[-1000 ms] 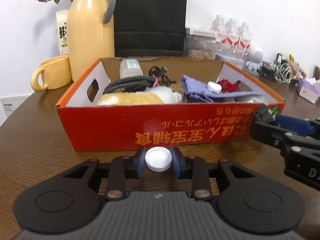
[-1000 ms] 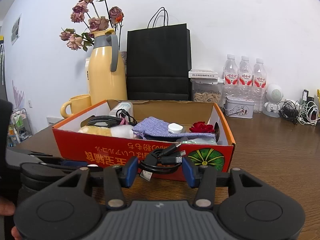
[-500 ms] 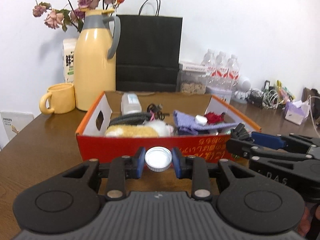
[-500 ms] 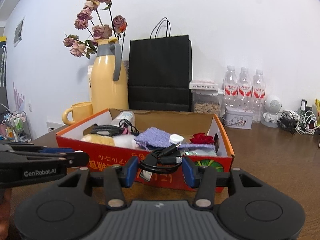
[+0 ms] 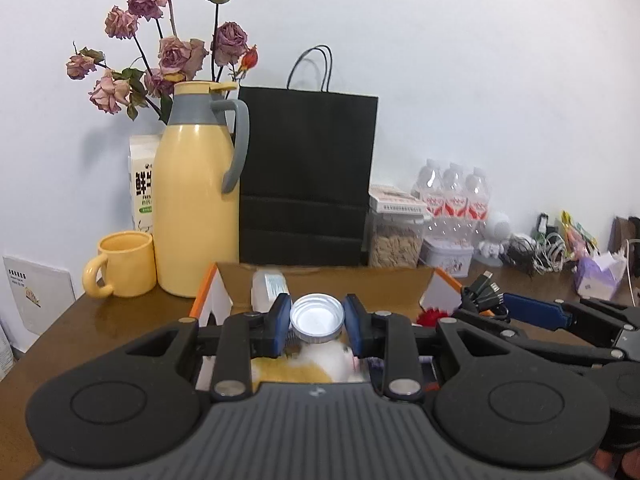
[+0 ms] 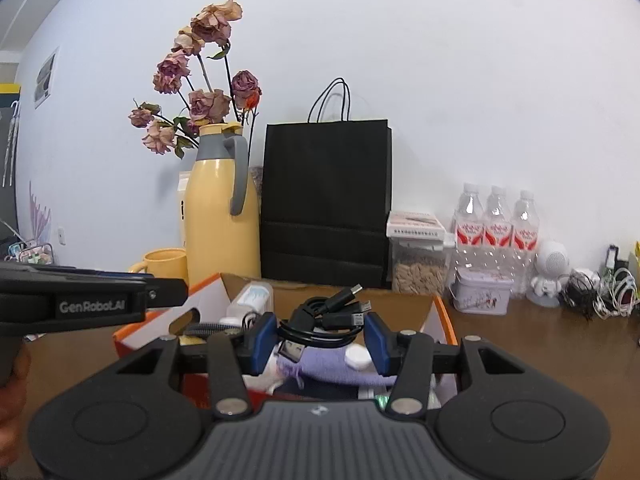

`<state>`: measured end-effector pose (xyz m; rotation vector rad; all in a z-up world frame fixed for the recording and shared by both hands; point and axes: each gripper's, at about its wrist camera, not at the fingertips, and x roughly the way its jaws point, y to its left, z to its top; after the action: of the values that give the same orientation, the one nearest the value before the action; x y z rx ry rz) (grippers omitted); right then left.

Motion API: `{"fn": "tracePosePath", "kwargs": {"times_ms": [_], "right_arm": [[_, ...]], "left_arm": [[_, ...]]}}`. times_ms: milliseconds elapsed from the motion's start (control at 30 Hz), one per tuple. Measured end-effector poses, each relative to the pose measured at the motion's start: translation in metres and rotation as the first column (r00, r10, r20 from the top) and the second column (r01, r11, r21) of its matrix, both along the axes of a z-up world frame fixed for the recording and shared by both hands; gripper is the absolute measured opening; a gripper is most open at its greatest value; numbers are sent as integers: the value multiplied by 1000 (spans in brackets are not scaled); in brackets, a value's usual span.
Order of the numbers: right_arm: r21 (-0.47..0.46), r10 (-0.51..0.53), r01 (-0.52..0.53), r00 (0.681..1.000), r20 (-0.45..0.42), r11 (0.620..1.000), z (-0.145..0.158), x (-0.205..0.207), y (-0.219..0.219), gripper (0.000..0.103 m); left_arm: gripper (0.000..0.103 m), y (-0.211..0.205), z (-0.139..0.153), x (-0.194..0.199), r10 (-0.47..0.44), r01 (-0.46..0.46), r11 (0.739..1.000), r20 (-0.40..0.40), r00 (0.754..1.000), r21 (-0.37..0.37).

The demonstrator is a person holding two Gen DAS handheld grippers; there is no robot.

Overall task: Organize objects
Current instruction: 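Carry the cap and cable into the box and open both grippers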

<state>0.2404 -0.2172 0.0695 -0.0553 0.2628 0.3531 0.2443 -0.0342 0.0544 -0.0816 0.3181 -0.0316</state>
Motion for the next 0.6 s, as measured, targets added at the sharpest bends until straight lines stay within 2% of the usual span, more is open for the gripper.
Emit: {"fn": "tracePosePath", "kwargs": {"times_ms": [333,600], "right_arm": [[-6,2,-2,1000,-12,1000,3,48,20,47],[11,-9,10,999,-49,1000,-11,79,20,47]], "left_arm": [[30,10,0,48,38,-39,998,-7,999,-50],[30,15,-13,79,39,-40,998,-38,999,-41]]}}
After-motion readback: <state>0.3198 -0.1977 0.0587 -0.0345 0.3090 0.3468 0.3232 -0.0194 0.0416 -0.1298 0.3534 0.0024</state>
